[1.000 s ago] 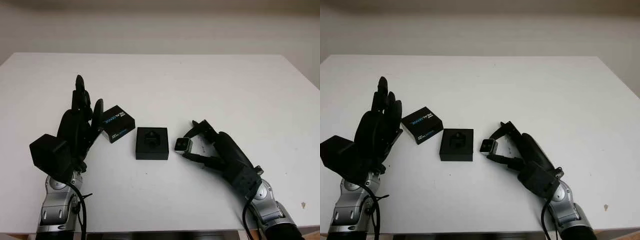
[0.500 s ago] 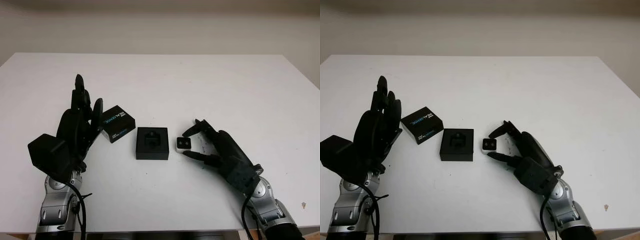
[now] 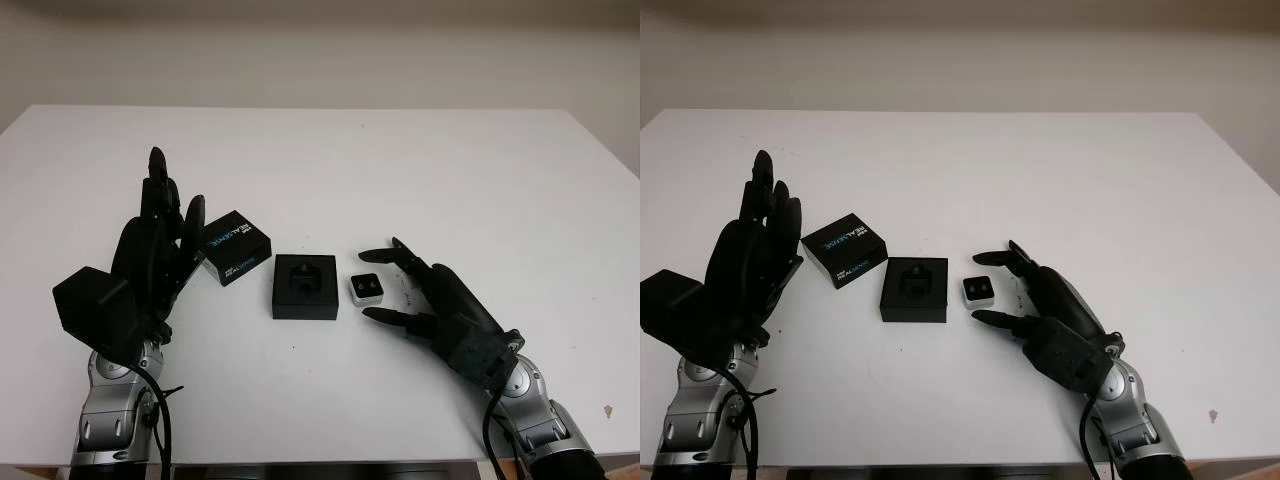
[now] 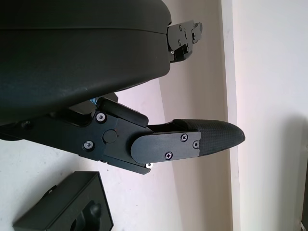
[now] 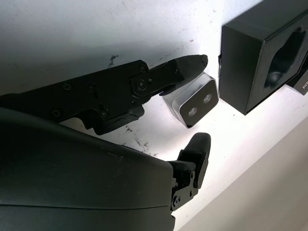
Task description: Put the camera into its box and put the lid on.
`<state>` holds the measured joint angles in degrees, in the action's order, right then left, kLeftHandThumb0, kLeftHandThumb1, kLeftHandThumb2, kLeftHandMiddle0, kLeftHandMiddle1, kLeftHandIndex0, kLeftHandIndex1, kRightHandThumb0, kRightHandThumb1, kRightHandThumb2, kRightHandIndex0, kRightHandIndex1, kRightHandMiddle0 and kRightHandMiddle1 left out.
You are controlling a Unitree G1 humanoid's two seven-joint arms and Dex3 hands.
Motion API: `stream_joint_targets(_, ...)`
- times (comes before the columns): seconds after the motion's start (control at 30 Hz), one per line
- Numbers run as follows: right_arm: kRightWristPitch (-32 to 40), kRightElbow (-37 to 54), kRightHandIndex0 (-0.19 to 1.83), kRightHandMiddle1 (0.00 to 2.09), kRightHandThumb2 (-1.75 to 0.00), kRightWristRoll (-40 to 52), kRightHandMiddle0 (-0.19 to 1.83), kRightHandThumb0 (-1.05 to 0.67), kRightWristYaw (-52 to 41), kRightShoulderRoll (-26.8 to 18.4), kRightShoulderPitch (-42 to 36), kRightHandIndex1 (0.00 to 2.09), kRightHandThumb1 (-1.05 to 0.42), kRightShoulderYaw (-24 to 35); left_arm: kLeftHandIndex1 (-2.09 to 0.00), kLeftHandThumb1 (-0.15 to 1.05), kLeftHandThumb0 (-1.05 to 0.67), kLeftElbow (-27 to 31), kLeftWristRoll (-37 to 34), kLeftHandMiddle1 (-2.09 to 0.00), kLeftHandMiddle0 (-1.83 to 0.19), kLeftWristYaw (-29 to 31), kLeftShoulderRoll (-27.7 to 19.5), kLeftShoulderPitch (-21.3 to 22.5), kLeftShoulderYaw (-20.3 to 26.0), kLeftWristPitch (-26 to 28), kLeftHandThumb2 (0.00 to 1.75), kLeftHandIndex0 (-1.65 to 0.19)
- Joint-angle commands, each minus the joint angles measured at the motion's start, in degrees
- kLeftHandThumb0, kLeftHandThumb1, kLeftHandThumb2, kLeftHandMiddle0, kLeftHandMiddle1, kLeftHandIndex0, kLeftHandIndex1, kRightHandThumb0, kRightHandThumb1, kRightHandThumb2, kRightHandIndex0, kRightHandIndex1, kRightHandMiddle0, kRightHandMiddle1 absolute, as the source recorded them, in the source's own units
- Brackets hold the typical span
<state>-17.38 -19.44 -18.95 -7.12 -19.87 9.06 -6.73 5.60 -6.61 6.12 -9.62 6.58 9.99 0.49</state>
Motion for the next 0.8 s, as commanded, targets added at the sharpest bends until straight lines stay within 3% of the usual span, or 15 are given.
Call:
stream_joint_targets(0.0,0.51,-1.35,0.12,0.68,-0.06,-0.30,0.20,-0.58,-0.13,-0.60,-0.90,0.05,-0.98,-0.62,0.00,1.05,-0.77,0.46,-0.02,0.00,0.19,0.13,-0.60,0.27,0.20,0.11,0.49,0.19)
stream_joint_targets(0.23,0.96,-4.55,0.13,0.72,-0.06,-0.64,0.27,-0.53,0.61,-0.35,1.54,0.06,-0.99,-0.48,0.00,1.05,-0.76,0.38,0.18,0.00,0.19,-0.03,-0.52,0.38,0.11,-0.20,0.50,0.19)
stream_joint_targets(0.43,-1.75,-10.41,0.20,0.98,-0.05,-0.66,0.28,-0.46,2.02,-0.09,4.41,0.07,-0.98,-1.01,0.00,1.05,-0.76,0.41,0.33,0.00,0.19,-0.22,-0.52,0.47,0.06,-0.12,0.50,0.19)
stream_joint_targets(0.77,-4.69,-19.22,0.28,1.23,-0.05,-0.20,0.37,-0.39,1.26,0.17,8.84,0.08,-0.98,-2.24,0.00,1.05,-0.76,0.35,0.65,0.00,0.19,-0.25,-0.39,0.57,-0.21,-0.38,0.50,0.19)
